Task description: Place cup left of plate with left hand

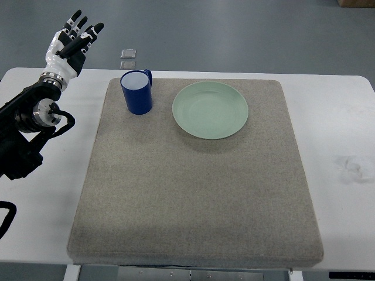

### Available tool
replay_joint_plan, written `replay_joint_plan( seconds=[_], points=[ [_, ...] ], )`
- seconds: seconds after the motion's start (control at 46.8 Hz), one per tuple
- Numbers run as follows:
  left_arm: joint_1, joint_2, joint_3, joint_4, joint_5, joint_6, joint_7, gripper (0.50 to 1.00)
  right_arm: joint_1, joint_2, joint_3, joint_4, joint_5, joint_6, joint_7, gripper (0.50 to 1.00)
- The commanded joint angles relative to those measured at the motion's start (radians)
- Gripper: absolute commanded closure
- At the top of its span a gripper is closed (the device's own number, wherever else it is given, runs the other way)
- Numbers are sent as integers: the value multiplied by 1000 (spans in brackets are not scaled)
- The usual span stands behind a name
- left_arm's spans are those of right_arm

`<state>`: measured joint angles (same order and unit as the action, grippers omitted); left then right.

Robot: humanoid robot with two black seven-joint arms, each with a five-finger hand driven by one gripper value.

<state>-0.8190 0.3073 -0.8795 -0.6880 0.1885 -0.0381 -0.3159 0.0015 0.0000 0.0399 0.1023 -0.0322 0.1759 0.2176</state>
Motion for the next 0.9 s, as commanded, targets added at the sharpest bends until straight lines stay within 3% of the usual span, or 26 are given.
replay_joint_plan(
  seconds=[0.0,0.769,0.876],
  points=[
    [0,-5,1,5,0,-5,-2,525,0,0,0,1,0,-1,0,568],
    [-8,-4,8,5,14,-54,-2,506,0,0,3,1,3,-1,0,568],
    [-9,-5,8,-2,14,-55,-2,506,0,0,3,39,-2,13,-1,568]
  ],
)
